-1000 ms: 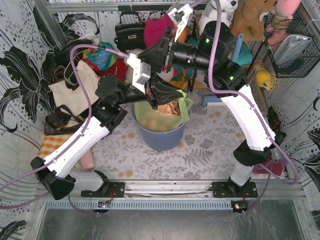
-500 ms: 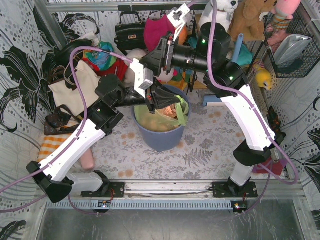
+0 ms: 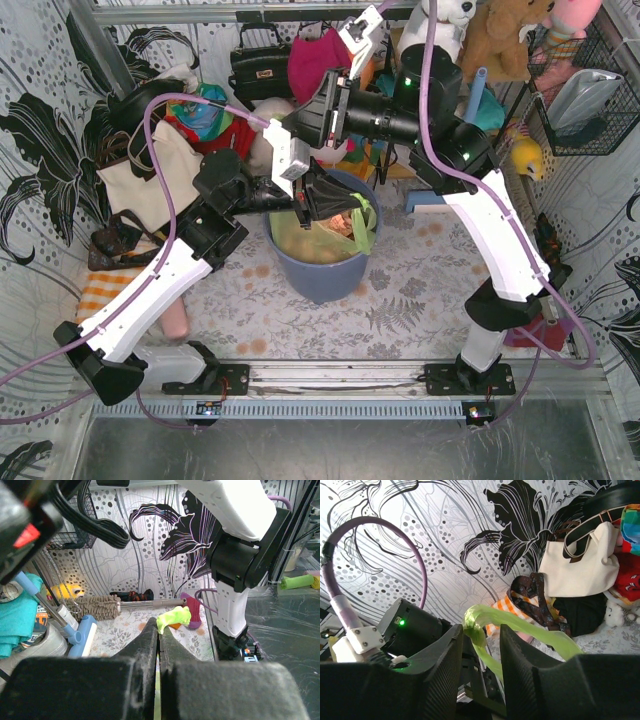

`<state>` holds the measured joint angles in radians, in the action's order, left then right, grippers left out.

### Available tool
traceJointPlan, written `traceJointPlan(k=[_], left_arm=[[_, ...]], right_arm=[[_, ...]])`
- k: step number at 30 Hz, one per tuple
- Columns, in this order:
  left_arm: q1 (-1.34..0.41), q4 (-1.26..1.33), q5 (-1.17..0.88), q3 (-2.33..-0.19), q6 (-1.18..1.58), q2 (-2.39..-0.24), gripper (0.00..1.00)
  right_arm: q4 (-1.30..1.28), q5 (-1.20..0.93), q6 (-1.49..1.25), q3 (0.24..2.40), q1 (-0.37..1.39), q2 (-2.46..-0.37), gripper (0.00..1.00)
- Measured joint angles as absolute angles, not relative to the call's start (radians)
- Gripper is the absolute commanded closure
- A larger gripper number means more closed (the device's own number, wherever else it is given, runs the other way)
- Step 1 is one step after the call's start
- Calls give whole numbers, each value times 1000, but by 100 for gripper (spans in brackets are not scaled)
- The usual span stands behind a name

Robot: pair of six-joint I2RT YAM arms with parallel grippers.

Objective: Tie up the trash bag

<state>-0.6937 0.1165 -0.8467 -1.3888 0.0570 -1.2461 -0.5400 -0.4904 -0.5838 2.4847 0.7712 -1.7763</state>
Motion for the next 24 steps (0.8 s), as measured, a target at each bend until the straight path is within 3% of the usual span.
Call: traceJointPlan(k=[4,12,18,24], left_arm=[[-694,117,-847,-1389,57,-1246,93],[-694,115,-847,-1389,57,-1246,93],[-694,110,-849,-1389,55,-1247,93],[-694,107,-849,-1390,55,-1248,93]], right_arm=[[-539,-481,-585,2497,771,-1793,74],[-538,-466,-588,2504,771,-1819,78],[-531,-447,-587,2524,771,-1821,76],[-531,-423,-587,2525,771,-1821,68]])
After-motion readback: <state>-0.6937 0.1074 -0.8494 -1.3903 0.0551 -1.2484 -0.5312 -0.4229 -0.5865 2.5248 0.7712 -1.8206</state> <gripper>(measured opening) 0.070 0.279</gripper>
